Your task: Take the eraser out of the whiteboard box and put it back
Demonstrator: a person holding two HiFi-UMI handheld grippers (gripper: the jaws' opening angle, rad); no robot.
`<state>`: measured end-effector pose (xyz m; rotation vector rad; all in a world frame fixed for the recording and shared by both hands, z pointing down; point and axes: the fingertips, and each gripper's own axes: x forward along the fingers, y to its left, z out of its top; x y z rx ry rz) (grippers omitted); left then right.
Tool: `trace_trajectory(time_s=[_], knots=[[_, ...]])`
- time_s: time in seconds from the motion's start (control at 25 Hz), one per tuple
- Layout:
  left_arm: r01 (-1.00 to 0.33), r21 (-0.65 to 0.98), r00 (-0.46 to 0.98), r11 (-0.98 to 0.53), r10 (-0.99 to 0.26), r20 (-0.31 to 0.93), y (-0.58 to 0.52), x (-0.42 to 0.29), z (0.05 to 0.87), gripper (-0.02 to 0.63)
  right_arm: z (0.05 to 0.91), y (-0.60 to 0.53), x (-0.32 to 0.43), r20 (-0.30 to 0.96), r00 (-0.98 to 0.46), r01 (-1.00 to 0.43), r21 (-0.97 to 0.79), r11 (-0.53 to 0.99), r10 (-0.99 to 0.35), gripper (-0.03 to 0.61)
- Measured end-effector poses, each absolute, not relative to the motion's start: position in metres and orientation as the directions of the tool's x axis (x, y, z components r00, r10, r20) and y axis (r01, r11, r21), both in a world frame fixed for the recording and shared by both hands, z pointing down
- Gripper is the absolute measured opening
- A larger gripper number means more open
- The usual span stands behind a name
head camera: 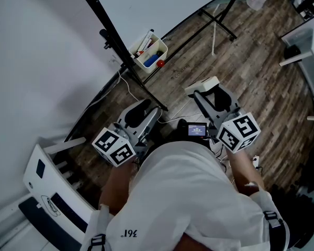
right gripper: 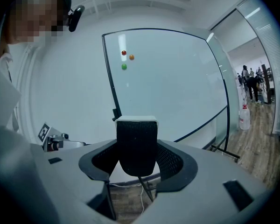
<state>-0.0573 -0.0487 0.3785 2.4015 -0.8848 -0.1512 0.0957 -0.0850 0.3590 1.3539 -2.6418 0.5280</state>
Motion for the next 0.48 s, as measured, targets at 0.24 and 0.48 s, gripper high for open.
trace_trajectory(time_s=[0.24, 0.48], knots=[[-0.571, 0.539, 0.769, -0.62, -0.633, 0.088, -0.054, -0.062, 0.377, 0.166, 0.355, -0.091, 0.095, 0.258, -0.586, -0.809, -0.241, 0.537, -0.768, 0.255], [-0.583, 0.518, 0.762, -0.626, -0.642, 0.084, -0.066, -0.069, 0.373, 0.166, 0.349, -0.101, 0.093, 0.252, -0.587, -0.809, -0.221, 0.545, -0.77, 0.255]])
